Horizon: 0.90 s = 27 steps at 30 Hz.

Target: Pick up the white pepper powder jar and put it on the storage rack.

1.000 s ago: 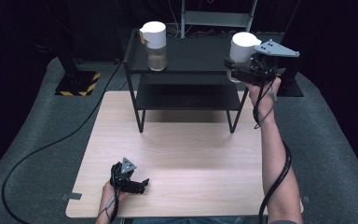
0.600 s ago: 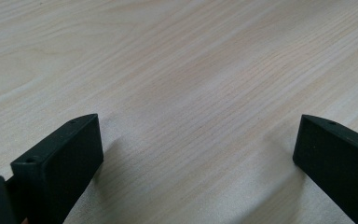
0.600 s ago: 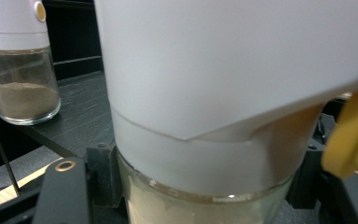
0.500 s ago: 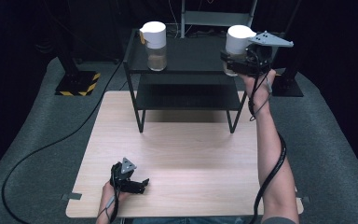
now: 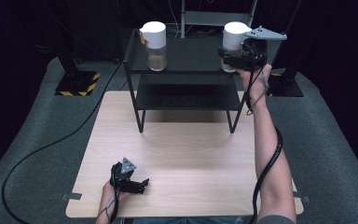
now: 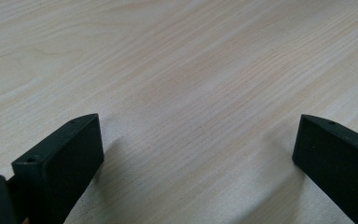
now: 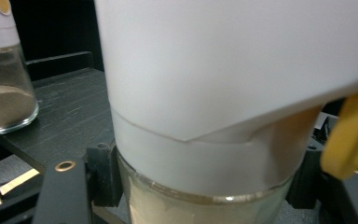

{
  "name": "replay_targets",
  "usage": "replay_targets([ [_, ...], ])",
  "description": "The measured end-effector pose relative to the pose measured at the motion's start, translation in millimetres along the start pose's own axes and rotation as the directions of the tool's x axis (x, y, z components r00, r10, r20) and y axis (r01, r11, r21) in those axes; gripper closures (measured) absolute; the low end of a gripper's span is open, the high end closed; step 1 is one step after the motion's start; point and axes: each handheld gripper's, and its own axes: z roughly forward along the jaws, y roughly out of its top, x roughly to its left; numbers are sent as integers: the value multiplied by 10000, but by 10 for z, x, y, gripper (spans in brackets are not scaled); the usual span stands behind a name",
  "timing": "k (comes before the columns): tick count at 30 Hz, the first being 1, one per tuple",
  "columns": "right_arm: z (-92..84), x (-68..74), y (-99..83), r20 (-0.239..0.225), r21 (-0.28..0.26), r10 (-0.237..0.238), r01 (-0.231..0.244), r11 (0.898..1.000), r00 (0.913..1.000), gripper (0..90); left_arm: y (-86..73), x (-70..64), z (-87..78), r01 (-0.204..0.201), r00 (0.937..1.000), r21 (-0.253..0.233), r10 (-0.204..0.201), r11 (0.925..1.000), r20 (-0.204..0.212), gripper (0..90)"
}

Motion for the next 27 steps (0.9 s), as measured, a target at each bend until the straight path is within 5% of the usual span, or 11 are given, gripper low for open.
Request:
replay_targets([
  [16,138,-104,-13,114,133,363,-364,9992,9993,299,1,0,0,-13,10000,9,13,10000,-3,13],
  [27,131,-212,-56,-205,103,614,-612,9981,9979,299,1,-1,-1,-14,10000,6,14,10000,-8,13],
])
